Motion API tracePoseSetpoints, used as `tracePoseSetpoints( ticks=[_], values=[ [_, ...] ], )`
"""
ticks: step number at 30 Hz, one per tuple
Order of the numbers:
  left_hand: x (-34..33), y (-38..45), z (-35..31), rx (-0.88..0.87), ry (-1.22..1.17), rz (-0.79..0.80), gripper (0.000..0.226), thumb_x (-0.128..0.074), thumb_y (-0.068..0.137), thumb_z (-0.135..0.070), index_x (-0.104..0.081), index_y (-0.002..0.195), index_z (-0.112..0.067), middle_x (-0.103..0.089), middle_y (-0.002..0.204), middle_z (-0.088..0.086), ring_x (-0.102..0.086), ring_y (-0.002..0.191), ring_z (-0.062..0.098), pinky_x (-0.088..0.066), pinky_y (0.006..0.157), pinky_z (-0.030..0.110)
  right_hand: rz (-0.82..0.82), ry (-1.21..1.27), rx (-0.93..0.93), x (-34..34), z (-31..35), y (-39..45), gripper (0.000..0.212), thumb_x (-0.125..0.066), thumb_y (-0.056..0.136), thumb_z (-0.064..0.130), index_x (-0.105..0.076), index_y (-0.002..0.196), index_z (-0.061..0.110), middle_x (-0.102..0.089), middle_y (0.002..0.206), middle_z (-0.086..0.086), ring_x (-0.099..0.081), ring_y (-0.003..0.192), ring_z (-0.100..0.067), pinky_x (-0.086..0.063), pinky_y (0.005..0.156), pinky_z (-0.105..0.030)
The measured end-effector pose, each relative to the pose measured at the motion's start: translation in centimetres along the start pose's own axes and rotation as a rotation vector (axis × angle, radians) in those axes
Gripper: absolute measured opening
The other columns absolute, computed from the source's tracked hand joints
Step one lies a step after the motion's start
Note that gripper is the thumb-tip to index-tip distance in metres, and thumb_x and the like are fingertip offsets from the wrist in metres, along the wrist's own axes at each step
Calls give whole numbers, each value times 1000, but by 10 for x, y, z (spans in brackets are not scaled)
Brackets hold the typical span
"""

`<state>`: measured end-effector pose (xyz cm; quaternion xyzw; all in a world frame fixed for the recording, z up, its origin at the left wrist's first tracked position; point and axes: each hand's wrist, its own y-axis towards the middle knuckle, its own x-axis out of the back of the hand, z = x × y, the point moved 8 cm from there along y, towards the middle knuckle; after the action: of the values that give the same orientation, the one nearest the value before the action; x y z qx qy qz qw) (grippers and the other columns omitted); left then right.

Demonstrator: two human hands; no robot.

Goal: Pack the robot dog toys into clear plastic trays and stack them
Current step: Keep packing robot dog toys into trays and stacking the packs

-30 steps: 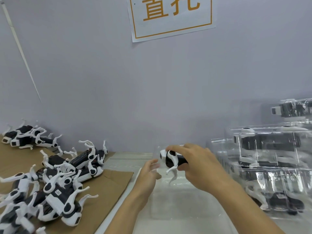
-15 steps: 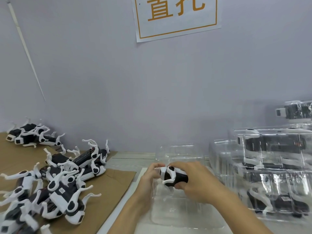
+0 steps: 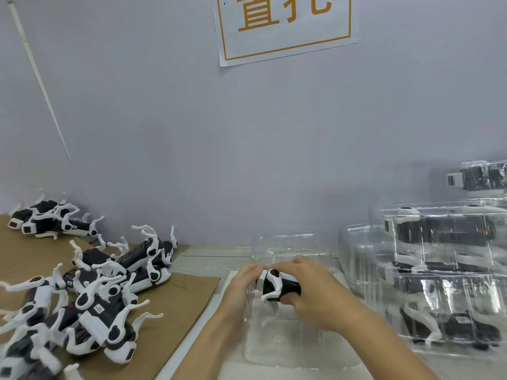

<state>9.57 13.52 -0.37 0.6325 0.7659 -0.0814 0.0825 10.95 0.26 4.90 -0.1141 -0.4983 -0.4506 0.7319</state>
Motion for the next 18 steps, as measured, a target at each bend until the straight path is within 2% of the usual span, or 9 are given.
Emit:
tracePoseSetpoints(
  ticks=[3, 6, 10, 15, 18],
  values=[
    [1, 1, 0, -9, 12, 4, 30, -58, 95, -27, -66, 109, -2, -68, 96, 19, -64, 86, 31, -50, 67, 38, 12, 19, -4, 2, 0, -1, 44, -68, 87, 27, -53, 117, 56, -50, 96, 11, -51, 99, -14, -41, 93, -36],
    [1, 2, 0, -5, 37, 13, 32, -56, 97, -26, -65, 116, -2, -68, 101, 22, -64, 89, 34, -49, 72, 42, 26, 39, -11, 2, 1, -2, 45, -69, 87, 25, -55, 116, 57, -51, 97, 8, -50, 101, -16, -42, 94, -37],
    [3, 3, -1, -5, 58, -1, 29, -55, 99, -24, -66, 116, -2, -69, 100, 20, -65, 92, 34, -50, 75, 42, 18, 37, -27, 1, 1, -2, 48, -69, 87, 25, -53, 118, 58, -49, 97, 8, -50, 102, -19, -42, 93, -38],
    [4, 6, -1, -10, 71, -15, 26, -54, 99, -20, -66, 112, -1, -69, 97, 20, -64, 91, 35, -49, 73, 44, 18, -25, -12, 1, 5, -1, 42, -66, 90, 25, -54, 117, 55, -47, 96, 9, -49, 101, -17, -34, 97, -36],
    [6, 8, 0, -6, 70, -19, 23, -54, 99, -17, -68, 111, -3, -71, 98, 19, -67, 92, 34, -53, 71, 42, 30, -6, -9, 1, 5, -2, 40, -65, 91, 25, -55, 120, 50, -44, 94, 9, -48, 99, -16, -36, 91, -34]
  ],
)
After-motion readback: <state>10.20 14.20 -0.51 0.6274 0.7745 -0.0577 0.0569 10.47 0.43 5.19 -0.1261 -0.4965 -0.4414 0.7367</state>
